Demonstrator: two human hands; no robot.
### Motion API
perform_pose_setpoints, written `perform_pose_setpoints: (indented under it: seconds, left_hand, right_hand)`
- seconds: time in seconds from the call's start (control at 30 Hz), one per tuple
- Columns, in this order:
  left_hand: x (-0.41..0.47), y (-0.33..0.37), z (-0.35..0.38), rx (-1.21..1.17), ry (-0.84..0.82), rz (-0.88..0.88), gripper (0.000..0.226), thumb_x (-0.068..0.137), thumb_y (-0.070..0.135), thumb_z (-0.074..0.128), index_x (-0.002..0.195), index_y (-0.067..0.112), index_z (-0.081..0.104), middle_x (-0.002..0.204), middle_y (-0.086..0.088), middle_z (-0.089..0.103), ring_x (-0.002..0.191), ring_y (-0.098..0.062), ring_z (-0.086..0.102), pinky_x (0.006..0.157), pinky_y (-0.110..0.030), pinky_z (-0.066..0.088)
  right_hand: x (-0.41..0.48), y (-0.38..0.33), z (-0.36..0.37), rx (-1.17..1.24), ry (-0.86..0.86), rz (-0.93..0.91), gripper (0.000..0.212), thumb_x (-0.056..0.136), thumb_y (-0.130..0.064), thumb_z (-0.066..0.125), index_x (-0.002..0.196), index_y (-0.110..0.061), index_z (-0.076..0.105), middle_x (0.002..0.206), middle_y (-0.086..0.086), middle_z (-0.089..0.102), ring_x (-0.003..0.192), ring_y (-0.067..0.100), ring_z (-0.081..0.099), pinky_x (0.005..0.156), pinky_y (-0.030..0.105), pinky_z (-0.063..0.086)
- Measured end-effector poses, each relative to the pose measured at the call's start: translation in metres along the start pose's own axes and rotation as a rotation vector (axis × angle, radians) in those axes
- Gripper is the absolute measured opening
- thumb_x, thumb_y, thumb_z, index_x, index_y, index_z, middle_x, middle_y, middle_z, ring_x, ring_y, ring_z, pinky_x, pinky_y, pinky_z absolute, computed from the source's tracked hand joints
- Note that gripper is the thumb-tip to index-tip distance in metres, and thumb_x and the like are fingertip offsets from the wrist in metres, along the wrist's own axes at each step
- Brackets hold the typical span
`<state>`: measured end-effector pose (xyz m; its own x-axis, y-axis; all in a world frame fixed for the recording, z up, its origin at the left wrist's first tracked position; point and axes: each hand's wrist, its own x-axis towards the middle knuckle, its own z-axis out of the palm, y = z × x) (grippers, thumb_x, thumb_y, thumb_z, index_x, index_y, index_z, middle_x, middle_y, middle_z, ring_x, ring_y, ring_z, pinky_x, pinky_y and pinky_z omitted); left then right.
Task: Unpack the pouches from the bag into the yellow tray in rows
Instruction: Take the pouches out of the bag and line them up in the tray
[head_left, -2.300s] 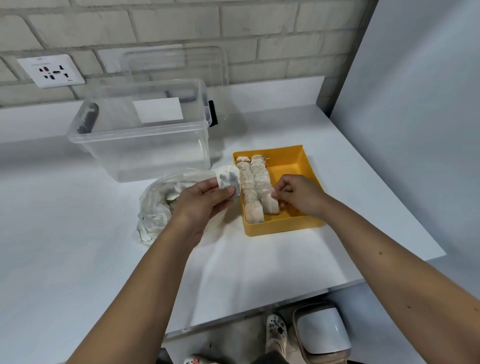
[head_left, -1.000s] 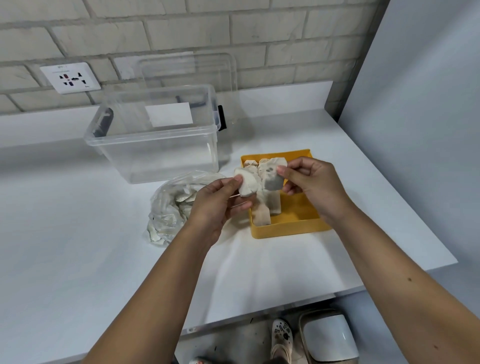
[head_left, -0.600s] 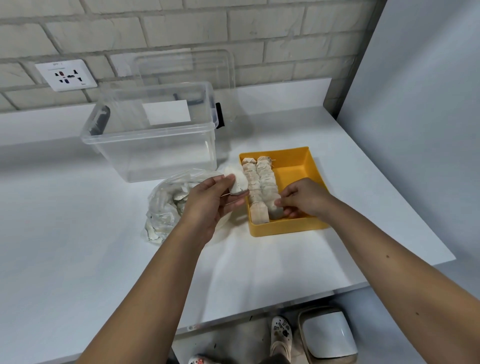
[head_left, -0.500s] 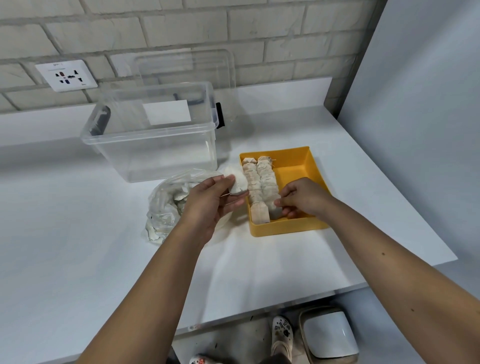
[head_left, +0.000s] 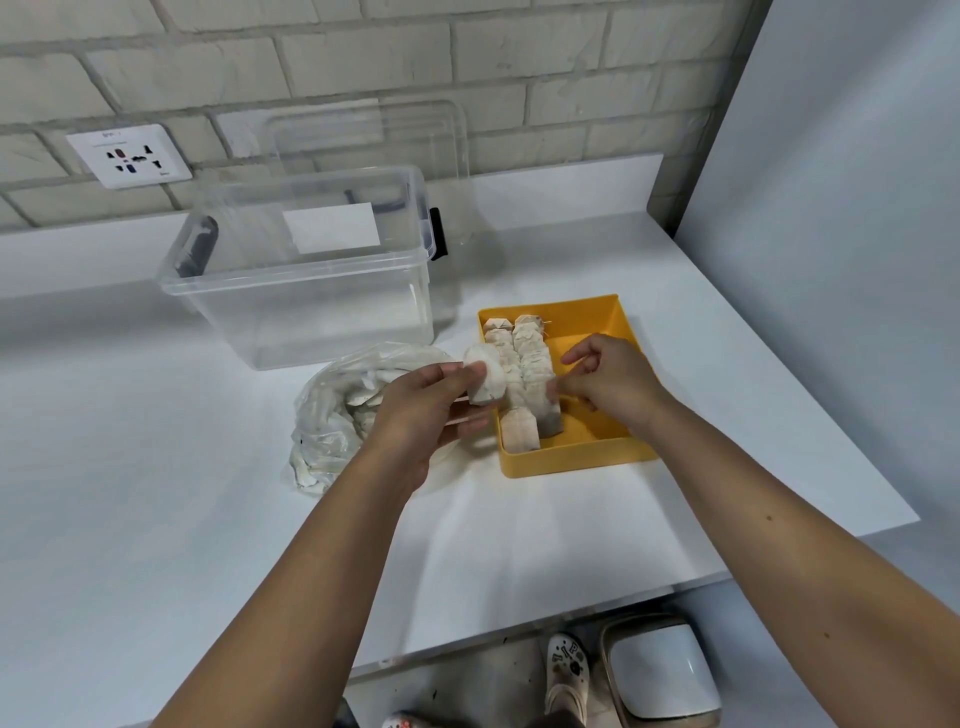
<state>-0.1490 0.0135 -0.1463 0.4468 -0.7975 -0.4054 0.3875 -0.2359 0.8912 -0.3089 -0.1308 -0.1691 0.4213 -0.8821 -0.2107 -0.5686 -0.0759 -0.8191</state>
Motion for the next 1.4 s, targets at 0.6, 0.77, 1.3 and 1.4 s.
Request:
perform_pose_setpoints:
  seconds: [0.6,0.77,1.3,1.4]
  left_hand:
    - [0.004,0.001,0.012,0.122,-0.011,0.04,0.016,0.09,0.017,0.071,0.101,0.006,0.072,0.097,-0.01,0.074,0.077,-0.017,0.072,0.072,-0.03,0.062]
    - [0.004,0.002,0.008,0.109,0.005,0.048,0.01,0.091,0.015,0.069,0.098,0.008,0.072,0.09,-0.005,0.074,0.074,-0.015,0.071,0.071,-0.029,0.062]
    - [-0.002,0.016,-0.009,0.139,0.075,0.127,0.012,0.092,0.015,0.068,0.101,0.007,0.072,0.093,-0.007,0.074,0.081,-0.018,0.072,0.074,-0.032,0.062]
    - [-0.004,0.022,-0.017,0.161,0.092,0.146,0.012,0.091,0.016,0.069,0.099,0.007,0.072,0.09,-0.006,0.074,0.081,-0.019,0.072,0.07,-0.03,0.062]
  right_hand:
    - [-0.017,-0.004,-0.023,-0.018,-0.13,-0.071,0.017,0.079,-0.021,0.08,0.091,-0.011,0.073,0.086,-0.003,0.073,0.08,0.009,0.067,0.072,0.019,0.052]
    - [-0.011,0.009,-0.012,-0.218,-0.215,-0.017,0.016,0.076,-0.021,0.083,0.089,-0.012,0.076,0.083,-0.008,0.07,0.086,0.012,0.065,0.08,0.027,0.05]
    - [0.003,0.012,-0.001,-0.304,-0.204,0.106,0.024,0.073,-0.021,0.084,0.09,-0.009,0.072,0.093,0.004,0.072,0.091,0.019,0.065,0.078,0.03,0.05]
    - [-0.002,-0.001,-0.002,-0.372,-0.036,0.003,0.029,0.071,-0.029,0.085,0.09,-0.017,0.067,0.088,-0.006,0.065,0.09,0.017,0.061,0.076,0.032,0.049]
